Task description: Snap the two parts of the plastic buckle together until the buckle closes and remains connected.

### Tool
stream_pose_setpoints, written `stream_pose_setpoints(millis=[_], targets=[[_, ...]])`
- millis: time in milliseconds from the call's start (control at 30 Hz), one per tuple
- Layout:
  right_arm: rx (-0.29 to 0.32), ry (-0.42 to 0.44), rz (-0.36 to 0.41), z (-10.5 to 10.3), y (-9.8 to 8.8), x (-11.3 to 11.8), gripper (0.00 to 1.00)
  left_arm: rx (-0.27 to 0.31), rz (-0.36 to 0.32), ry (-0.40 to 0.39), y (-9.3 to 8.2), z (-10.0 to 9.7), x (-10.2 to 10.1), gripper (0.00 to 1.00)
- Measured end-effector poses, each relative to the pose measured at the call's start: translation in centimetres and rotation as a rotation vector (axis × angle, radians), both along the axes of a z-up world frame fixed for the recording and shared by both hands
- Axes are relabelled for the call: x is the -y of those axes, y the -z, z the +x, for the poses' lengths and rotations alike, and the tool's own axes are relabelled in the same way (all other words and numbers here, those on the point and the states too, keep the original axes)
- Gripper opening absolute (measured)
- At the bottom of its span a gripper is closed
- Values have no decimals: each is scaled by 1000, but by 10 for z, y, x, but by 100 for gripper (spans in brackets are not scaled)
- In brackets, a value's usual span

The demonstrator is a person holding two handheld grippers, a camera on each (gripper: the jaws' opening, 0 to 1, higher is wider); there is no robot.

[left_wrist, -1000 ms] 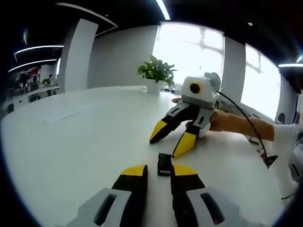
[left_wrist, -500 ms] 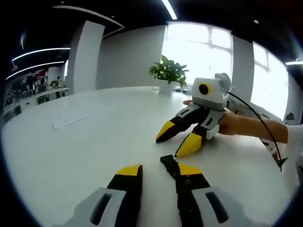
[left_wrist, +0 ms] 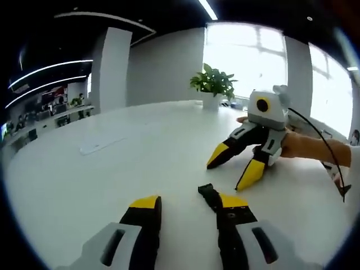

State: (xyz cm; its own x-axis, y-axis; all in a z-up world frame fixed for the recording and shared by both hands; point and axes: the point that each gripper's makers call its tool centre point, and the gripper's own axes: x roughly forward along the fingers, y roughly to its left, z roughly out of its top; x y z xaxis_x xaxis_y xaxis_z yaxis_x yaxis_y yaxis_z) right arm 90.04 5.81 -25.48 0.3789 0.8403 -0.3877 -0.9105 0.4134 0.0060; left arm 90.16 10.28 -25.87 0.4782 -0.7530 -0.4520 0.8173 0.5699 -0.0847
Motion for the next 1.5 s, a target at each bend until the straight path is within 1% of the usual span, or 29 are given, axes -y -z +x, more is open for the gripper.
stream_pose_setpoints(millis=[67,167,267,367,467,500,567,633,733,800,867,900,933,967,1000,1033,1100,1200,1267,1333,1400,1433,1467,1500], targets=[[5,0,-1,-1,0,0,35,4,18,32,-3,1,2,39],[4,-6,-10,-1,-1,1,36,23,54,46,-6,3,2,39],[4,-6,-25,-2,-1,3,37,28,78,63,-8,3,6,39],[4,-8,-22,-4,-4,5,38,39,84,70,-12,1,11,39],[1,-10,17,-6,-11,4,38,44,76,82,-15,4,16,39],[-2,-11,20,-7,-11,4,39,45,83,77,-15,2,16,39],[-17,-18,19,-9,-10,2,41,45,91,58,-14,4,12,38],[-28,-21,12,-12,-8,-2,42,38,74,27,-17,8,7,38],[-19,-19,2,-15,-5,-8,44,32,37,-20,-21,13,0,38],[-13,-8,-14,-13,-2,-11,46,29,39,-46,-21,15,-6,37],[0,4,-19,-10,-2,-14,47,31,55,-50,-19,14,-9,38],[5,14,-24,-9,-2,-14,47,33,69,-41,-18,10,-11,37],[14,28,-32,-9,-1,-14,47,40,95,-29,-16,7,-13,36],[33,48,-46,-7,0,-13,47,63,138,-25,-14,7,-19,35],[34,54,-49,-6,0,-12,47,77,166,-22,-13,6,-22,34],[32,76,-45,-4,0,-11,48,75,170,-21,-12,3,-23,33],[36,116,-41,1,1,-8,48,54,166,-20,-10,0,-25,34],[39,154,-37,7,1,-4,49,57,146,-27,-10,-1,-25,33],[35,161,-39,8,1,-4,49,44,123,-23,-9,-4,-22,33],[35,167,-42,10,2,-3,49,45,119,-21,-8,0,-20,33],[35,171,-45,10,2,-2,49,47,139,-25,-3,0,-19,33],[33,175,-44,11,2,-2,49,65,116,-30,-5,-4,-16,32],[32,176,-44,11,2,-1,49,57,130,-24,-3,-8,-19,32],[32,177,-44,13,2,-1,49,60,123,-33,-5,-5,-19,31]])
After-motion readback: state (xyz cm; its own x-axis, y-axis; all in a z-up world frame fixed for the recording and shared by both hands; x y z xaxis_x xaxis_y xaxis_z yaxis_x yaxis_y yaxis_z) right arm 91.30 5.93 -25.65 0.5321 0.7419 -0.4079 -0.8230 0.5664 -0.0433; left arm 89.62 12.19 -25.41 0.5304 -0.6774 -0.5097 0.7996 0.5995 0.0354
